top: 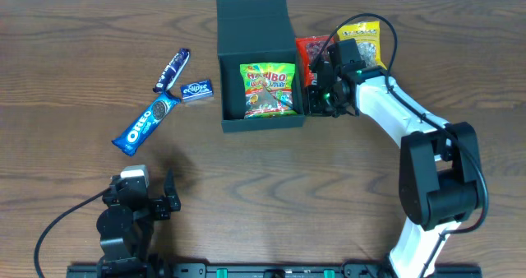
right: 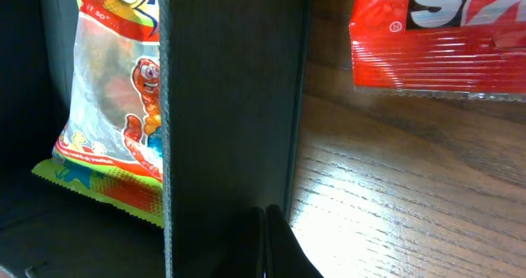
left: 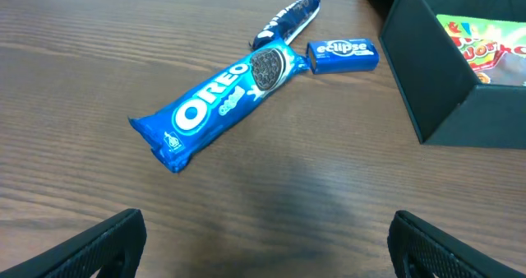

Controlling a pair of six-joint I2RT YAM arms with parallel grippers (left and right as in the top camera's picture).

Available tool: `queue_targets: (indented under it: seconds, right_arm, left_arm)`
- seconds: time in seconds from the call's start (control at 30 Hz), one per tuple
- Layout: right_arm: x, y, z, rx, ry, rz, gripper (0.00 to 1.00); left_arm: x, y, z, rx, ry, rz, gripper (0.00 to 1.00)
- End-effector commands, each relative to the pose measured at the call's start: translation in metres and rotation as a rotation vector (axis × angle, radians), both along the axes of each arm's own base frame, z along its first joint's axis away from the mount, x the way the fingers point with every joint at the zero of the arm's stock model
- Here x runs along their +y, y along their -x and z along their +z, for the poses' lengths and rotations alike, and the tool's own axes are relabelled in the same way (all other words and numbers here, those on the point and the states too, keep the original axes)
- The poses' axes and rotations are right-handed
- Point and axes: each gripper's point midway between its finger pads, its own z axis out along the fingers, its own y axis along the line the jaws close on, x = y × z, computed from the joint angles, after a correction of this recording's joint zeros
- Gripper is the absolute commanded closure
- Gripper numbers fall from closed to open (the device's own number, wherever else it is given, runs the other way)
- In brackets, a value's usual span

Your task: Pack container

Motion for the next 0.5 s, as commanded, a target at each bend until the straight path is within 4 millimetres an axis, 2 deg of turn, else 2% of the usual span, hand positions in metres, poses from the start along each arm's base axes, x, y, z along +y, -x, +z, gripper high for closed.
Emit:
queue_targets:
  seconds: [0.0, 0.07, 0.13, 0.17, 0.2, 0.27, 0.37, 0.47]
  right_arm:
    - [-0.006, -0.002, -0.003, 0.003, 0.003, -0.022, 0.99]
    - [-0.011, -0.011, -0.001, -0.023, -0.004, -0.038, 0.96]
    - [-0.016, -0.023, 0.003, -0.068, -0.015, -0.054, 0.84]
    - [-0.019, -0.034, 0.007, -0.11, -0.026, -0.066, 0.61]
    - [-0.022, -0.046, 0.013, -0.157, -0.037, -0.078, 0.45]
    - [-0.027, -0.064, 0.021, -0.235, -0.051, -0.09, 0.35]
    - [-0.037, -0.094, 0.041, -0.377, -0.072, -0.112, 0.31]
    - [-0.06, -0.117, 0.06, -0.475, -0.119, -0.149, 0.31]
  left_arm:
    - [-0.005, 0.0, -0.006, 0.01, 0.036, -0.014, 0.05]
    - [-0.008, -0.003, 0.0, -0.019, 0.09, -0.007, 0.05]
    - [-0.01, -0.005, 0.002, -0.031, 0.131, -0.006, 0.05]
    - [-0.013, -0.005, 0.002, -0.03, 0.16, -0.008, 0.05]
    - [-0.016, -0.006, 0.005, -0.042, 0.193, -0.018, 0.05]
    - [-0.019, -0.01, 0.014, -0.081, 0.241, -0.02, 0.05]
    - [-0.019, -0.018, 0.041, -0.193, 0.263, -0.024, 0.05]
    - [-0.015, -0.024, 0.064, -0.276, 0.244, -0.015, 0.05]
